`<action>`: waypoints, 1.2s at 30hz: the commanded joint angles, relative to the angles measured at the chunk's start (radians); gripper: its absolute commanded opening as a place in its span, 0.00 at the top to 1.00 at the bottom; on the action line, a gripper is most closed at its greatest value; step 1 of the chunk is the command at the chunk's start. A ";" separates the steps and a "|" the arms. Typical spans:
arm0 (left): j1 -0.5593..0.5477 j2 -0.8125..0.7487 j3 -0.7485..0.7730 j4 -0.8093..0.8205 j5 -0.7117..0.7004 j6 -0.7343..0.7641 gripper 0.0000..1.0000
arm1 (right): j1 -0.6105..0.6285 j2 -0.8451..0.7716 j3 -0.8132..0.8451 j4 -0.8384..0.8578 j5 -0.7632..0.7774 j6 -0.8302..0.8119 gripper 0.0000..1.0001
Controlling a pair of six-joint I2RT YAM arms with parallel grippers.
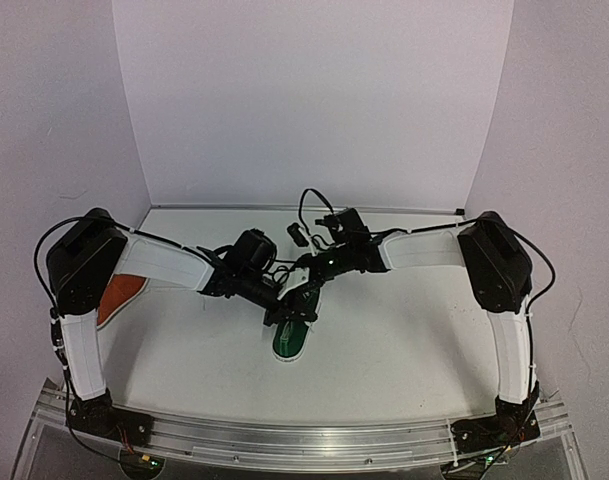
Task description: Tie the shoes
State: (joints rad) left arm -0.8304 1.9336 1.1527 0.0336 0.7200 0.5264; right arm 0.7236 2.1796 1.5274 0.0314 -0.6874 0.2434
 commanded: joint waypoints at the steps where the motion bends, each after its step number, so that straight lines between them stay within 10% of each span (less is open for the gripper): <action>1: -0.024 0.042 0.073 -0.027 0.008 0.028 1.00 | -0.002 0.015 0.051 0.030 -0.056 -0.024 1.00; 9: -0.033 0.059 0.102 -0.100 -0.018 0.059 0.99 | -0.001 0.007 0.027 0.027 -0.084 -0.039 1.00; 13: -0.033 0.011 0.078 -0.110 -0.073 0.055 0.82 | -0.002 -0.009 0.020 0.022 -0.069 -0.032 1.00; 26: 0.058 -0.246 -0.087 -0.042 -0.111 -0.119 0.41 | -0.064 -0.206 -0.083 -0.031 -0.004 -0.027 0.49; 36: 0.143 -0.320 -0.235 -0.083 -0.191 -0.190 0.49 | -0.089 -0.302 -0.220 -0.107 0.007 -0.021 0.45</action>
State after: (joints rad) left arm -0.6806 1.6470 0.9668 -0.0016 0.5611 0.3654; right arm 0.6396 1.9396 1.3916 -0.0309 -0.6856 0.2253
